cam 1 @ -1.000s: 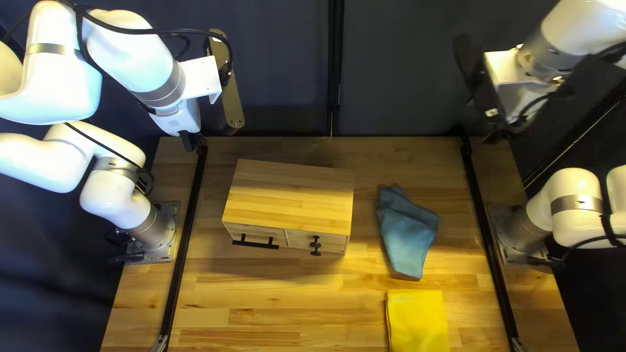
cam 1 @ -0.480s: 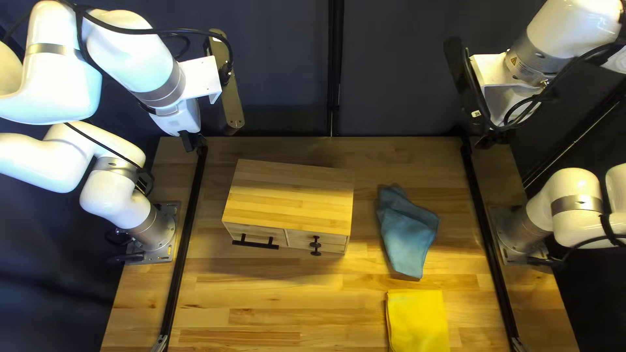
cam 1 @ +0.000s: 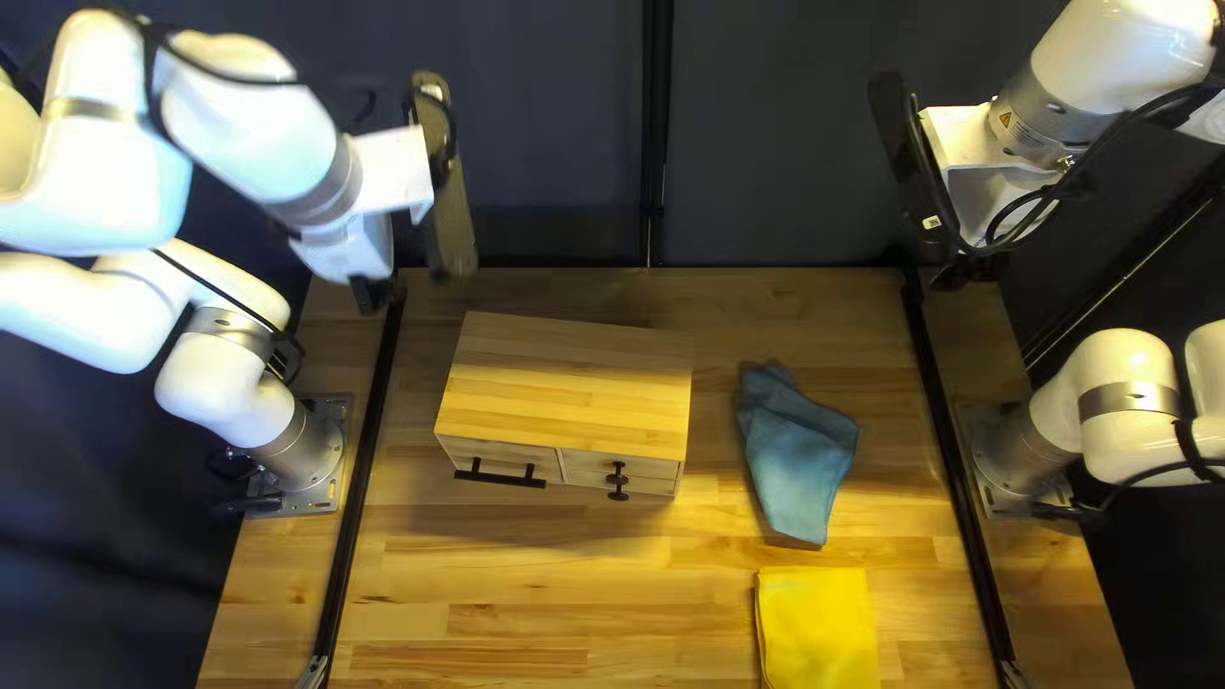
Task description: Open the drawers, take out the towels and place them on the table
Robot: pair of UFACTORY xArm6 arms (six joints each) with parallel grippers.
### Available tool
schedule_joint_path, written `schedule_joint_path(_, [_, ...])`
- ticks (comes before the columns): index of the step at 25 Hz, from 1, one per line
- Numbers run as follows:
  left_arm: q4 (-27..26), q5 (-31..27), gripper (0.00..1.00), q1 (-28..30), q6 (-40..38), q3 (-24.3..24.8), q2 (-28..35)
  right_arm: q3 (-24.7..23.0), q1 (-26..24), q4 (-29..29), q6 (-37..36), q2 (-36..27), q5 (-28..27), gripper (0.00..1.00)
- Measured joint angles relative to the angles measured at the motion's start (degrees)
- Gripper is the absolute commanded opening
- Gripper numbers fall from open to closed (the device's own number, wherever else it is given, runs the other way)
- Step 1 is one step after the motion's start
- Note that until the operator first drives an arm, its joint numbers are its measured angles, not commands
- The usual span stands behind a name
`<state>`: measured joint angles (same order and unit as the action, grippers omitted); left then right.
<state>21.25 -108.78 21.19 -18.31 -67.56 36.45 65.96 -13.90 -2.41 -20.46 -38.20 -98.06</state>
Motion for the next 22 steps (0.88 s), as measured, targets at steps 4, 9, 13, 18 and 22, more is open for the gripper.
schedule_joint_path(4, [0.4, 1.9, 1.00, 6.5, -1.6, 2.0, -0.7, 0.0, 0.0, 0.0, 0.0, 0.0, 0.0, 1.00])
schedule_joint_path(9, [0.3, 6.3, 1.00, 13.8, -1.8, 3.7, -3.5, 0.0, 0.0, 0.0, 0.0, 0.0, 0.0, 1.00])
schedule_joint_path(13, [-0.3, 11.5, 1.00, 17.3, 0.5, 4.6, -7.4, 0.0, 0.0, 0.0, 0.0, 0.0, 0.0, 1.00])
schedule_joint_path(18, [-1.2, 18.9, 1.00, 19.2, 6.9, 6.1, -11.6, 0.0, 0.0, 0.0, 0.0, 0.0, 0.0, 1.00])
schedule_joint_path(22, [-1.7, 24.9, 1.00, 20.2, 12.3, 7.9, -13.9, 0.0, 0.0, 0.0, 0.0, 0.0, 0.0, 1.00])
